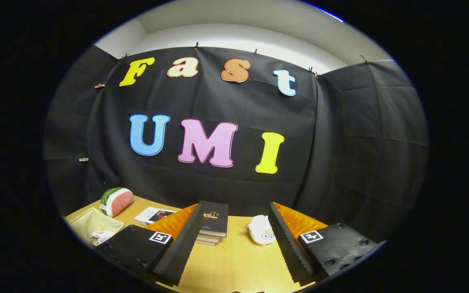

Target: Open the storage box then place both shoes into the box .Put the left shoe in first, then the right shoe, with the right side of both shoes facing outward in a uniform manner.

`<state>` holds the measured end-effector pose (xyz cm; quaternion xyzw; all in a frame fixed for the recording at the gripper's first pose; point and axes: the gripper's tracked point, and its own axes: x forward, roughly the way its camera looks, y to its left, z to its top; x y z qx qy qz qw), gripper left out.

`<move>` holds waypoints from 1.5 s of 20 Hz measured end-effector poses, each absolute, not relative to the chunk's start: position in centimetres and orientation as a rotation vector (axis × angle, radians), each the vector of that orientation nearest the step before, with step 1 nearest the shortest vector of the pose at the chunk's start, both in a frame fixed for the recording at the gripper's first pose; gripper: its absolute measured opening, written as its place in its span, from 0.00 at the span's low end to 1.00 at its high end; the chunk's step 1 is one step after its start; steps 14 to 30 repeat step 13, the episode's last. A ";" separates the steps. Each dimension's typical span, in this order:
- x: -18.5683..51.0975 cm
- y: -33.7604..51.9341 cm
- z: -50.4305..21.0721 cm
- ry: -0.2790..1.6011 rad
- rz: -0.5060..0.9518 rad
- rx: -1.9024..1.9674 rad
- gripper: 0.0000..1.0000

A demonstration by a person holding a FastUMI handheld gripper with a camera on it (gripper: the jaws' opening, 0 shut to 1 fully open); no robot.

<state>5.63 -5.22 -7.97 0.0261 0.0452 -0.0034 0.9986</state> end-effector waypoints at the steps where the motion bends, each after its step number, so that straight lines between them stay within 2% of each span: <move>1: 5.8 -5.4 -8.1 0.088 -0.007 0.054 0.98; 8: 7.4 -4.6 -10.5 0.156 0.041 0.071 0.98; 30: 8.6 -4.3 -10.0 0.134 0.042 0.094 0.98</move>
